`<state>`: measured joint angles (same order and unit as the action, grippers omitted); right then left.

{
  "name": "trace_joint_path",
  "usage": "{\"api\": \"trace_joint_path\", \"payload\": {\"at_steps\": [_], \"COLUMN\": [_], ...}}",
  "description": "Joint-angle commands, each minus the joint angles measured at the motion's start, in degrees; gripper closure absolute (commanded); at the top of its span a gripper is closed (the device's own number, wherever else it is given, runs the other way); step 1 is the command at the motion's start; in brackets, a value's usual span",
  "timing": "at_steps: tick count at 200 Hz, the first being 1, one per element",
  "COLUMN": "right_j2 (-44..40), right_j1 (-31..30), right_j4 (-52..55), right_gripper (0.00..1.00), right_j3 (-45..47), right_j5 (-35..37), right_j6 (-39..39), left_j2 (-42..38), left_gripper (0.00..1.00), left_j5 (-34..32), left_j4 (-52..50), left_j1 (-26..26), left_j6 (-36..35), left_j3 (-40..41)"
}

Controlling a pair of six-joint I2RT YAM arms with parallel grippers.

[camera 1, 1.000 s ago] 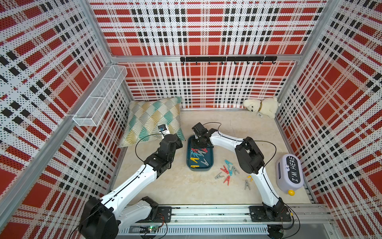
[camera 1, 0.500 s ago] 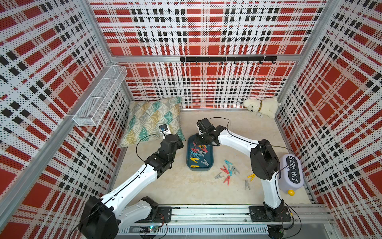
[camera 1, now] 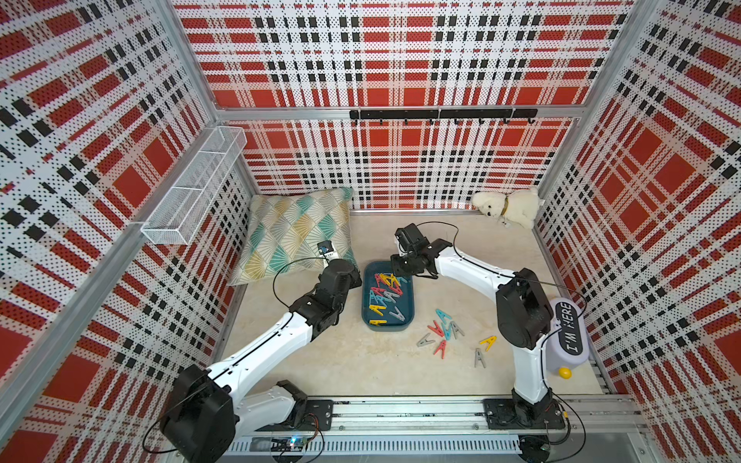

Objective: Put the clothespins into the storage box
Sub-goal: Pick up the clothespin from the center of the board.

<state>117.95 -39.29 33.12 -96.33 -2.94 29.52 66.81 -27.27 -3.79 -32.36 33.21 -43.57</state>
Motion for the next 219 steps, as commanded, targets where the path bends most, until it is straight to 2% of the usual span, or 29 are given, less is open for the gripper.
{"api": "trace_joint_path", "payload": {"at_steps": [1, 90, 219], "right_j2": [4.5, 11.0, 12.9], "right_j1": [-0.8, -0.8, -0.8], "right_j4": [1.4, 1.8, 5.4], "right_gripper": [0.76, 0.85, 0.83], "right_j3": [-2.8, -6.4, -9.5], "right_j5": [1.1, 1.8, 2.6], "right_j6": [-1.1, -1.1, -1.9], "left_j2": [-1.3, -2.0, -4.4], "left_gripper": [0.70, 0.70, 0.70], "left_j5": [-0.5, -0.5, -1.3], "left_j4": [1.1, 0.8, -0.4], "left_j1": [-0.1, 0.4, 0.6], "left_j6": [0.2, 0.1, 0.2], "left_j3": [-1.1, -0.9, -0.4]}}
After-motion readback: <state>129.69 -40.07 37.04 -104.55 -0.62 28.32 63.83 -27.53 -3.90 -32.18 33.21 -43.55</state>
